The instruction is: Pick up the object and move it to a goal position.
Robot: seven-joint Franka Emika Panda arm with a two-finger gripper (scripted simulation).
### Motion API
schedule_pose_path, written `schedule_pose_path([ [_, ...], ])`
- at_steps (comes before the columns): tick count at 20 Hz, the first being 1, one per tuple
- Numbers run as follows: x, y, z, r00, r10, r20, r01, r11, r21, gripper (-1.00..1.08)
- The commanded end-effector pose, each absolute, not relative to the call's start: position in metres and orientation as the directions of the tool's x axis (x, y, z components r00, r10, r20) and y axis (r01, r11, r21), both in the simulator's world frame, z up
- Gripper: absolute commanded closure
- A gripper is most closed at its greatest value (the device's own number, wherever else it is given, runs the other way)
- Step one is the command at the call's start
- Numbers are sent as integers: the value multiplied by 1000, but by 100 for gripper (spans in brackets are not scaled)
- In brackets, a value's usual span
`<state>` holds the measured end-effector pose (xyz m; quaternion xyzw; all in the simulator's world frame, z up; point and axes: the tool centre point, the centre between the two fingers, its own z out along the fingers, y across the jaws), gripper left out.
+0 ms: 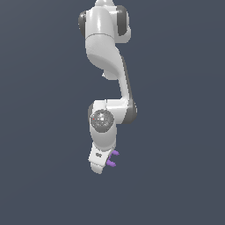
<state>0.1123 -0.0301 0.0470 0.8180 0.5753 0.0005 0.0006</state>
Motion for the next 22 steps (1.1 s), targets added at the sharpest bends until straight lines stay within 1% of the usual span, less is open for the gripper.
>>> schedule_pose_path([
  [1,111,-30,32,337,942,0,942,-337,0,-92],
  [5,111,-30,16,335,942,0,942,-335,0,-92],
  [10,112,-30,14,335,942,0,942,-335,0,-92],
  [11,112,-30,14,335,942,0,942,-335,0,108],
  [22,113,-31,16,336,942,0,942,-336,2,108],
])
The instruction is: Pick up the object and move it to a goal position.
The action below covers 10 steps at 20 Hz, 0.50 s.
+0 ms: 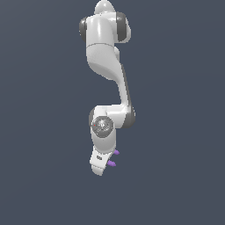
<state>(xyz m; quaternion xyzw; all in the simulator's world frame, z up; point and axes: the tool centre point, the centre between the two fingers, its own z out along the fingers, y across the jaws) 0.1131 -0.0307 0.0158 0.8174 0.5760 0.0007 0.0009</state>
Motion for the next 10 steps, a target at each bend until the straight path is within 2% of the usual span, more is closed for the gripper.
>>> schedule_pose_path([
  [1,113,-31,16,336,942,0,942,-336,2,108],
  [10,100,-31,16,336,942,0,942,-336,2,108],
])
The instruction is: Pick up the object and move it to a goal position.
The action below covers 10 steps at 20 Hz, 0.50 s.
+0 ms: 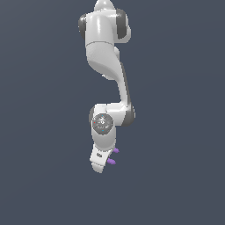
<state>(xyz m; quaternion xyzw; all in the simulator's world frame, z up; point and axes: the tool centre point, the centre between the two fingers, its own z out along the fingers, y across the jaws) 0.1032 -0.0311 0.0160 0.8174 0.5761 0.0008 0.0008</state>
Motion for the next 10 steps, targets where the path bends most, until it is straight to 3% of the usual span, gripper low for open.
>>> schedule_pose_path([
  [1,97,-32,16,336,942,0,942,-336,2,108],
  [10,61,-33,17,337,942,0,942,-337,1,108],
])
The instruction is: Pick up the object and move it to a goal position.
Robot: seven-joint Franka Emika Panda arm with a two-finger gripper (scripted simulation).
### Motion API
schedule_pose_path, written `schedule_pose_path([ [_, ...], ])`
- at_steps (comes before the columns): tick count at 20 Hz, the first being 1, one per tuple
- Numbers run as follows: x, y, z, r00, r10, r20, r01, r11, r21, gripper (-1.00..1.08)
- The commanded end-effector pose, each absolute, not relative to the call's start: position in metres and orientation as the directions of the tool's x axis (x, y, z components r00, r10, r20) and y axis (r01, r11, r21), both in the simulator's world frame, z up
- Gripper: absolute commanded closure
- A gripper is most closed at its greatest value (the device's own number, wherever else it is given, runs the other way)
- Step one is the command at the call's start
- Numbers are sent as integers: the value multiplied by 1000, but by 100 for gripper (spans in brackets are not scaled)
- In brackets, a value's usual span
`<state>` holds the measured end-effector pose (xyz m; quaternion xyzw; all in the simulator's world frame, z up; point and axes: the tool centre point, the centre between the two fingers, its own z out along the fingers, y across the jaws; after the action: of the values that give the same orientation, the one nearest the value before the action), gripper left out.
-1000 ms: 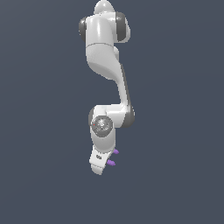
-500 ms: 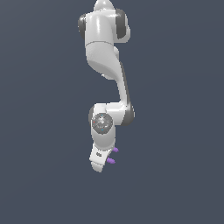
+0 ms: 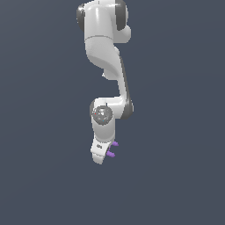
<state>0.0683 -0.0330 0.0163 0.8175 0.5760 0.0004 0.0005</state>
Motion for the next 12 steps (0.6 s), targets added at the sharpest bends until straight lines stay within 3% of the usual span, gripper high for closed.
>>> schedule_pose_path([
  [1,55,-34,17,337,942,0,942,-337,1,108],
  [12,-9,-37,17,337,942,0,942,-337,0,108],
])
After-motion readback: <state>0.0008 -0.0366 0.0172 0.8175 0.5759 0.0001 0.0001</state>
